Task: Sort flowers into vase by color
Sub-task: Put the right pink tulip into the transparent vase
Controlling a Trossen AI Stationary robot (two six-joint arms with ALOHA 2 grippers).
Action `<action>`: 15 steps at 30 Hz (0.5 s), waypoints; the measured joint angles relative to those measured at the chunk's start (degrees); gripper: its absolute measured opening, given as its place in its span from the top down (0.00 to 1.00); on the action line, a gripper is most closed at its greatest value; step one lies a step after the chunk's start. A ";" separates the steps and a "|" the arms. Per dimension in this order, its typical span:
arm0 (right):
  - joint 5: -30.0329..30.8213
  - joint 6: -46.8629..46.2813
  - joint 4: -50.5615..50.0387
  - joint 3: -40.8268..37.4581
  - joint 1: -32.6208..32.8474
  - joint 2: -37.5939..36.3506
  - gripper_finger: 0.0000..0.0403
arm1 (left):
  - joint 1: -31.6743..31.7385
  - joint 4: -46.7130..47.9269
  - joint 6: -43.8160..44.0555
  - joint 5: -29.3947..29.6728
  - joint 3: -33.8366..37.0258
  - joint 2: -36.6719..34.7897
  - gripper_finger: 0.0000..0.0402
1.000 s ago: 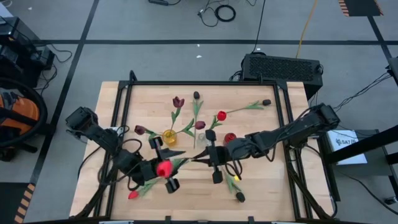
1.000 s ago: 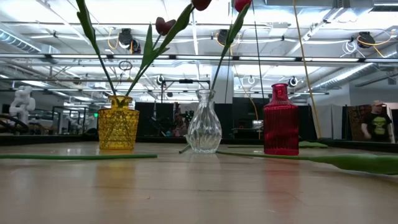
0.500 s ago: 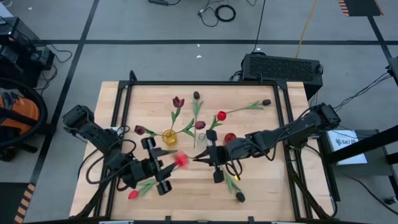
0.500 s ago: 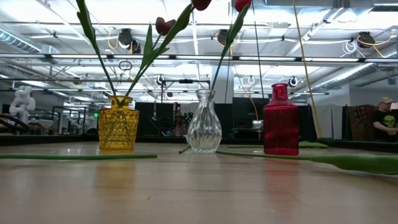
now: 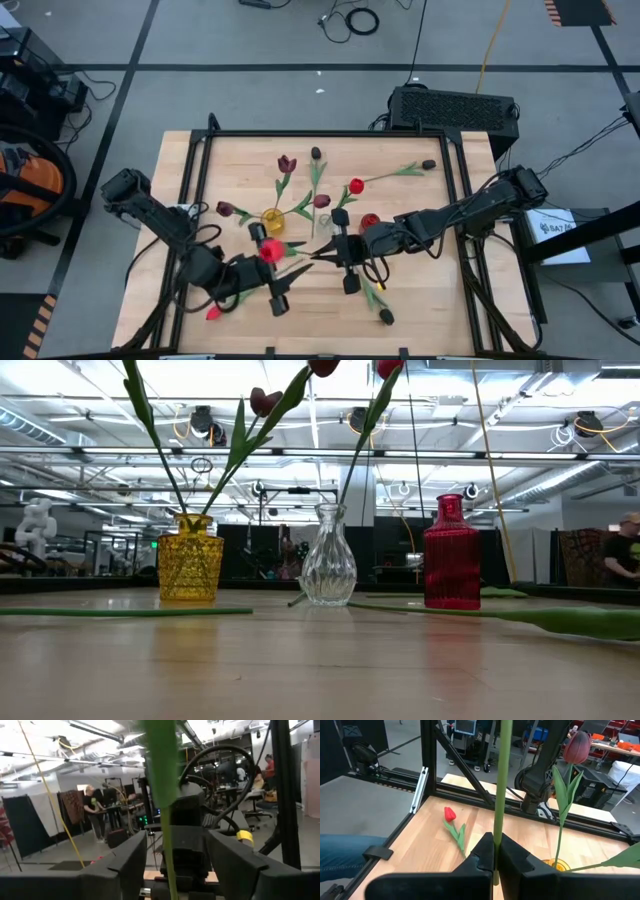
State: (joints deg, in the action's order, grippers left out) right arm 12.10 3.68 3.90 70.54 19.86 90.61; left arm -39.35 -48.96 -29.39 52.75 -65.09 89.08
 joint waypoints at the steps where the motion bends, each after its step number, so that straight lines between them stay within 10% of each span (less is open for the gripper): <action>1: 0.00 0.00 0.00 0.00 -0.02 0.00 1.00 | 0.35 0.49 0.37 -0.35 -0.12 0.00 0.47; 15: 0.02 0.00 -2.33 0.00 -0.30 0.02 1.00 | 0.98 0.67 -0.41 -3.06 -0.12 0.00 0.49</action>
State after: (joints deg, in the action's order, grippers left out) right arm 12.12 3.68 1.57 70.54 19.56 90.63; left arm -38.37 -48.29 -29.80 49.69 -65.21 89.08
